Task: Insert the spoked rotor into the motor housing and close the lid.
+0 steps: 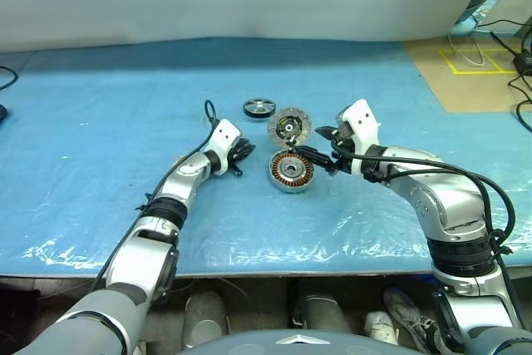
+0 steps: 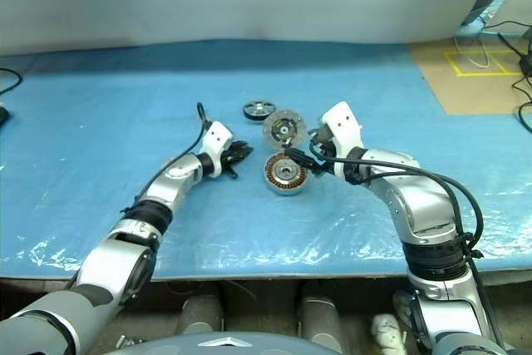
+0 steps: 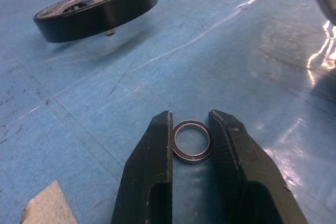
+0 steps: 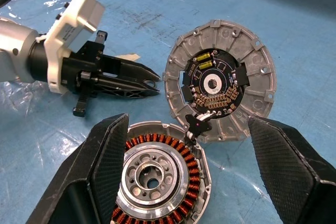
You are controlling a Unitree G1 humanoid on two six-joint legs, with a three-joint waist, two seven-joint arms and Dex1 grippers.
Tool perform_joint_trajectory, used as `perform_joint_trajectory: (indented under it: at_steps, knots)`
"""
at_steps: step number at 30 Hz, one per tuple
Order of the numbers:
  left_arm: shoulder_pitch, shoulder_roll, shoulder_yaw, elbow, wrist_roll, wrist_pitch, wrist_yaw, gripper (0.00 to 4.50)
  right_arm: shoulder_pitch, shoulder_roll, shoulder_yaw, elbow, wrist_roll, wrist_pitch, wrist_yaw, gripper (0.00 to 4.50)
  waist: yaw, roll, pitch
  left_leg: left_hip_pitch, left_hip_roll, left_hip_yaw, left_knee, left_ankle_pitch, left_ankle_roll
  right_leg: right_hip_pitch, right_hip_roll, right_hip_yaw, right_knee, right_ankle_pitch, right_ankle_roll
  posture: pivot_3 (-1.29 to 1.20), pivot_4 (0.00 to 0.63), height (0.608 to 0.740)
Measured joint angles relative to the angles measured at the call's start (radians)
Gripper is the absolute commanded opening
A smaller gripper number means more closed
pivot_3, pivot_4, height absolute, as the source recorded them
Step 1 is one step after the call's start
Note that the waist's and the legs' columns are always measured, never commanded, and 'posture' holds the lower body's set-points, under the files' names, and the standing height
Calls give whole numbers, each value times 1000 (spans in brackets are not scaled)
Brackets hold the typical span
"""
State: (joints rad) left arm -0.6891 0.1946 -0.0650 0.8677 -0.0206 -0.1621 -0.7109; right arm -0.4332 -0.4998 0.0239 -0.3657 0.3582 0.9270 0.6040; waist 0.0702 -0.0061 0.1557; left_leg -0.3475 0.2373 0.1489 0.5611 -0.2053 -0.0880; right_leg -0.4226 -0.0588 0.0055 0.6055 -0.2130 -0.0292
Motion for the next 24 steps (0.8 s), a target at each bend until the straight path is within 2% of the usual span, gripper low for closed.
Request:
perform_joint_trajectory:
  at_steps: [4,9,14,19,24]
  knots:
    - [125,-5,31,-161,-129,-42,-149,686,-1,-5,-4,-5,16,-14,4,3825,2,0,2,-2,1,0,-1,0,0,-4,0,-2,0,0,1,0,150,740]
    - [197,38,38,-434,-251,29,-265,686,30,-56,-4,-7,6,-56,8,3825,6,1,4,-2,1,0,-1,0,0,-5,0,-2,0,0,0,0,150,740]
    - [235,67,3,-602,-277,89,-306,686,61,-77,-12,-8,16,-60,11,3825,4,5,7,-2,1,1,-1,0,0,-5,0,-1,0,-1,0,0,150,740]
    - [184,6,-83,-622,-215,98,-258,686,100,-94,-47,-75,65,-45,31,3825,7,6,8,-3,1,1,0,0,0,-5,0,-1,0,0,0,0,150,740]
    - [77,4,-168,-495,-159,143,-311,686,191,-153,-76,-158,128,-18,72,3825,5,6,8,-3,1,1,-1,0,0,-5,1,0,0,2,4,0,150,740]
